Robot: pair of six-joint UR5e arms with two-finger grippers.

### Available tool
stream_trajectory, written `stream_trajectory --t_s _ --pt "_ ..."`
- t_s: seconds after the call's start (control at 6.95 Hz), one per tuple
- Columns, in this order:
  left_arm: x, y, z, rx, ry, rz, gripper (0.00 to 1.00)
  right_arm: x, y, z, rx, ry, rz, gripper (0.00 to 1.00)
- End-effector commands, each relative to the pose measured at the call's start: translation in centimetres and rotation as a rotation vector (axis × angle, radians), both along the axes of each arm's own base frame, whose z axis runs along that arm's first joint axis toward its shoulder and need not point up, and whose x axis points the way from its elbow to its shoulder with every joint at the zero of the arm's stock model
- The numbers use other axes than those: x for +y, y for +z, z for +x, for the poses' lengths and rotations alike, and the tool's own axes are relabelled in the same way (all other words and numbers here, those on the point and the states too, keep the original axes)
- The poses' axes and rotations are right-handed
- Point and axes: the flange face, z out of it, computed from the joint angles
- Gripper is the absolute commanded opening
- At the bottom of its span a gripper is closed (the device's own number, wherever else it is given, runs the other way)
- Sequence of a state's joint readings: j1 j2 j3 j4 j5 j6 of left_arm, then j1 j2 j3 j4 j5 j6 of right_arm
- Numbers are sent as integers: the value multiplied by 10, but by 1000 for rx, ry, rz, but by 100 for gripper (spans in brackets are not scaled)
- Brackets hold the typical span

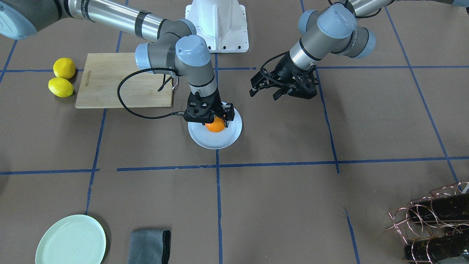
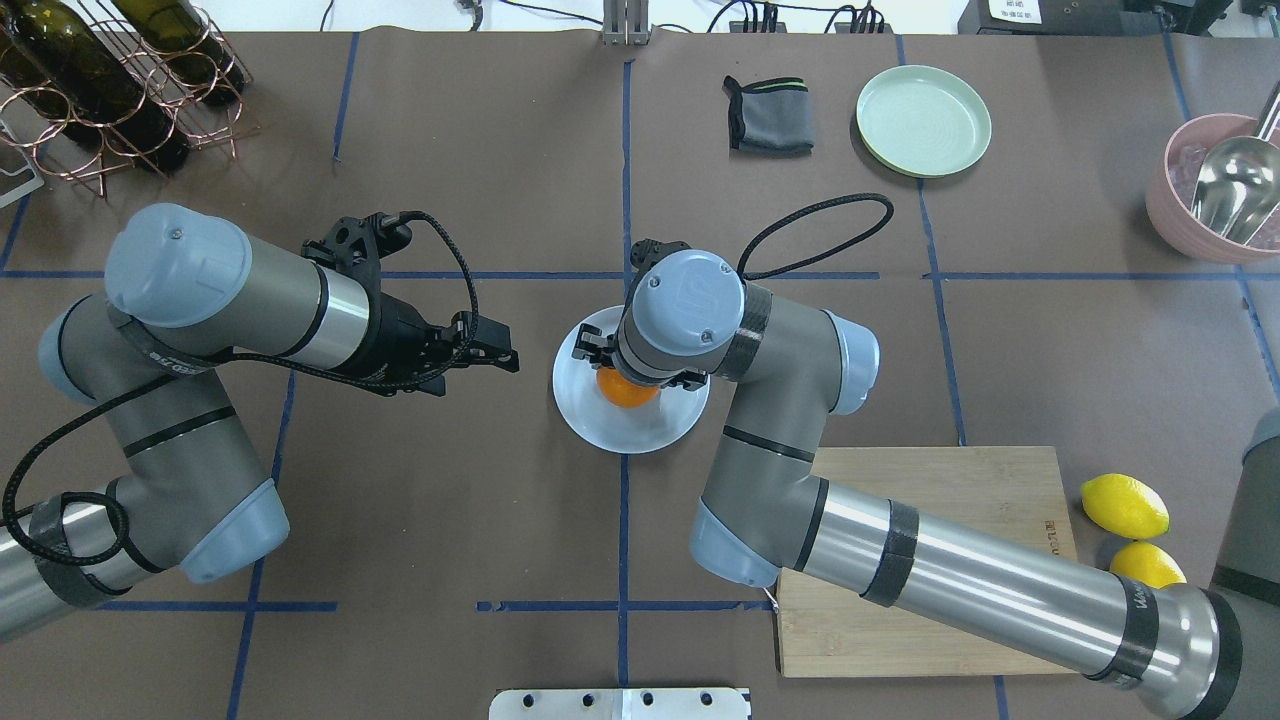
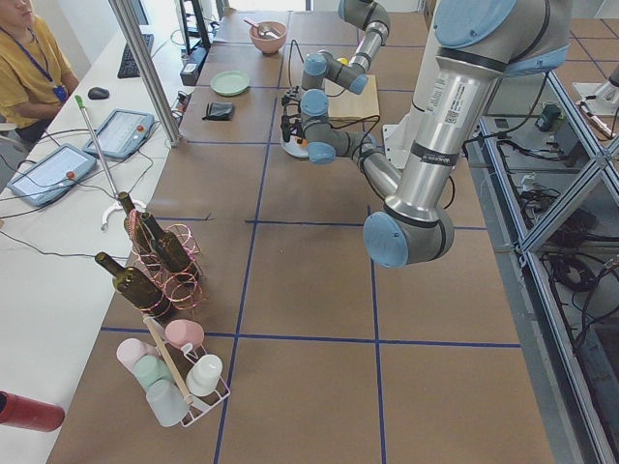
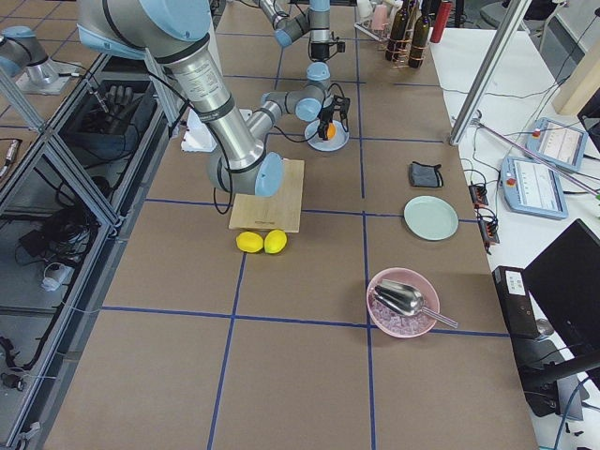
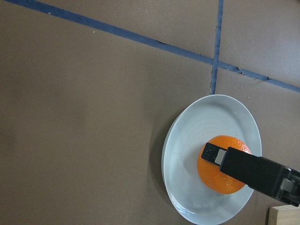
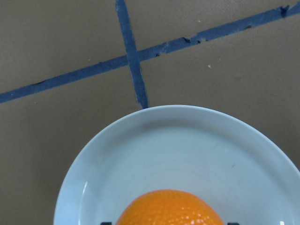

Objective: Pick orange to plate
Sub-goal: 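Lower the orange onto the plate and open the right gripper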

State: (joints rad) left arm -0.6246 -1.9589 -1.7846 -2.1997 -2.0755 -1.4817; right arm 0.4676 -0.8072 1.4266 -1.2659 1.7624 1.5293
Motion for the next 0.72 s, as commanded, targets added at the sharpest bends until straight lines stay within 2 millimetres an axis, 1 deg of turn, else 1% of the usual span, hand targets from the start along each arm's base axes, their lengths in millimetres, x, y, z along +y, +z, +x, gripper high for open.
stream_trajectory --t_s 0.0,0.43,0.58 --pt "0 -1 0 1 0 0 100 -1 1 1 6 7 9 0" --pt "0 -1 0 1 0 0 100 -1 5 1 25 7 3 0" --pt "0 1 1 -2 0 -1 100 0 4 1 24 4 5 68"
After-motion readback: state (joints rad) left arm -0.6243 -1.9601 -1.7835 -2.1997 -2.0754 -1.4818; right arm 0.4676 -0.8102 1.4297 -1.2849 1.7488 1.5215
